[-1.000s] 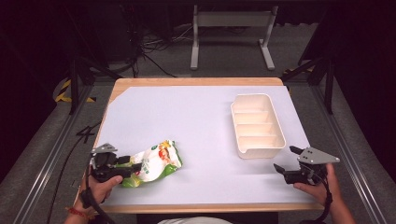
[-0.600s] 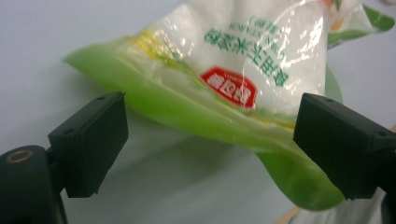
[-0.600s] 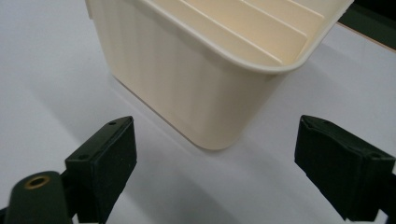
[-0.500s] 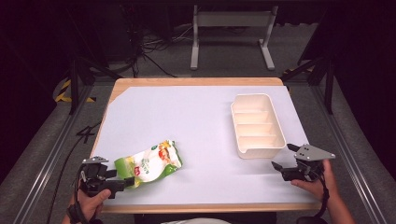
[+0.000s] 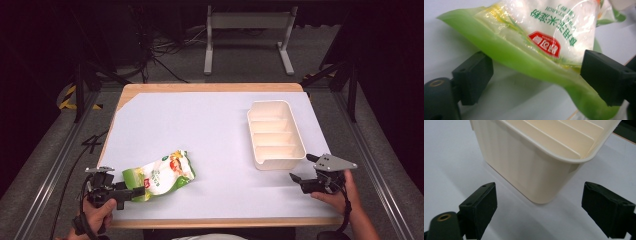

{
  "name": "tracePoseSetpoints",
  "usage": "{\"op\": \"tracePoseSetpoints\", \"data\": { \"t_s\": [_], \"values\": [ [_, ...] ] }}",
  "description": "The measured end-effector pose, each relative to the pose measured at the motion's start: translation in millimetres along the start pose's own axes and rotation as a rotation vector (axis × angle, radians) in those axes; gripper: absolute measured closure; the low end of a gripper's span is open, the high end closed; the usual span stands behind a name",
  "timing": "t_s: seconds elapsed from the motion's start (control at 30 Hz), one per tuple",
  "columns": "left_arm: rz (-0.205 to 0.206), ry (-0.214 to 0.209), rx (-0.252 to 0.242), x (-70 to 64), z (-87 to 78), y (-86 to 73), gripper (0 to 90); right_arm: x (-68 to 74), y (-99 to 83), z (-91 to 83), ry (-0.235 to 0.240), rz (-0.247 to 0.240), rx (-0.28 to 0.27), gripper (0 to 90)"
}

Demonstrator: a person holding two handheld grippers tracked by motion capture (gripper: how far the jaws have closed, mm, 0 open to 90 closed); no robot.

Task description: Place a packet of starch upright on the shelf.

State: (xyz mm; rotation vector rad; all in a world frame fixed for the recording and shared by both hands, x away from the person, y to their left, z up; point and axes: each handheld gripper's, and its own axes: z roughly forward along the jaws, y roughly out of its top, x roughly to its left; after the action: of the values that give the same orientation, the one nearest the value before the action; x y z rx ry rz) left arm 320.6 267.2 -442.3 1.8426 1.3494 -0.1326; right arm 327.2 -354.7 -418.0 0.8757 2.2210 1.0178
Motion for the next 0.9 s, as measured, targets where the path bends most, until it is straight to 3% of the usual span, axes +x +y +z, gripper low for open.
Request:
{"op": "tracePoseSetpoints", "data": {
  "t_s": [0.1, 0.13, 0.3, 0.37, 0.43, 0.5, 0.63, 0.67, 0.8, 0.83, 0.9],
  "values": [
    [0.007, -0.029, 0.035, -0.6, 12.5, 5.6, 15.2, -0.1, -0.1, 0.2, 0.006, 0.007, -0.002, 12.6],
    [0.015, -0.046, 0.034, -1.1, 15.7, 7.8, 11.6, 0.1, -0.2, 0.2, 0.007, 0.006, -0.002, 12.6],
    [0.060, -0.020, 0.042, -6.6, 24.8, 17.1, 16.7, 1.0, -0.5, -0.7, 0.009, 0.008, -0.002, 12.7],
    [0.088, -0.007, 0.028, -10.5, 26.4, 22.8, 20.9, 1.3, -0.9, -1.1, 0.009, 0.006, -0.002, 12.7],
    [0.121, 0.011, 0.007, -14.2, 27.2, 29.4, 32.4, 1.5, -1.7, -2.1, 0.011, 0.014, -0.001, 12.8],
    [0.153, 0.041, 0.009, -17.9, 32.2, 37.3, 34.9, 1.6, -1.9, -2.5, 0.011, 0.013, -0.002, 12.8],
    [0.165, 0.021, 0.027, -13.7, 40.0, 54.7, 47.1, 0.7, -3.3, -3.9, 0.014, 0.024, -0.006, 12.8],
    [0.189, 0.022, 0.038, -14.1, 40.2, 57.2, 52.8, 0.7, -3.5, -4.3, 0.017, 0.028, -0.008, 12.8],
    [0.364, 0.084, 0.052, -27.2, 39.4, 65.9, 79.3, 1.4, -4.7, -3.9, 0.029, 0.026, -0.001, 13.0],
    [0.364, 0.084, 0.052, -27.2, 39.4, 65.9, 81.9, 1.5, -5.0, -3.6, 0.031, 0.025, 0.001, 13.0],
    [0.420, 0.095, 0.032, -33.2, 39.8, 68.6, 86.3, 1.7, -5.4, -4.0, 0.032, 0.027, -0.001, 13.1]
  ]
}}
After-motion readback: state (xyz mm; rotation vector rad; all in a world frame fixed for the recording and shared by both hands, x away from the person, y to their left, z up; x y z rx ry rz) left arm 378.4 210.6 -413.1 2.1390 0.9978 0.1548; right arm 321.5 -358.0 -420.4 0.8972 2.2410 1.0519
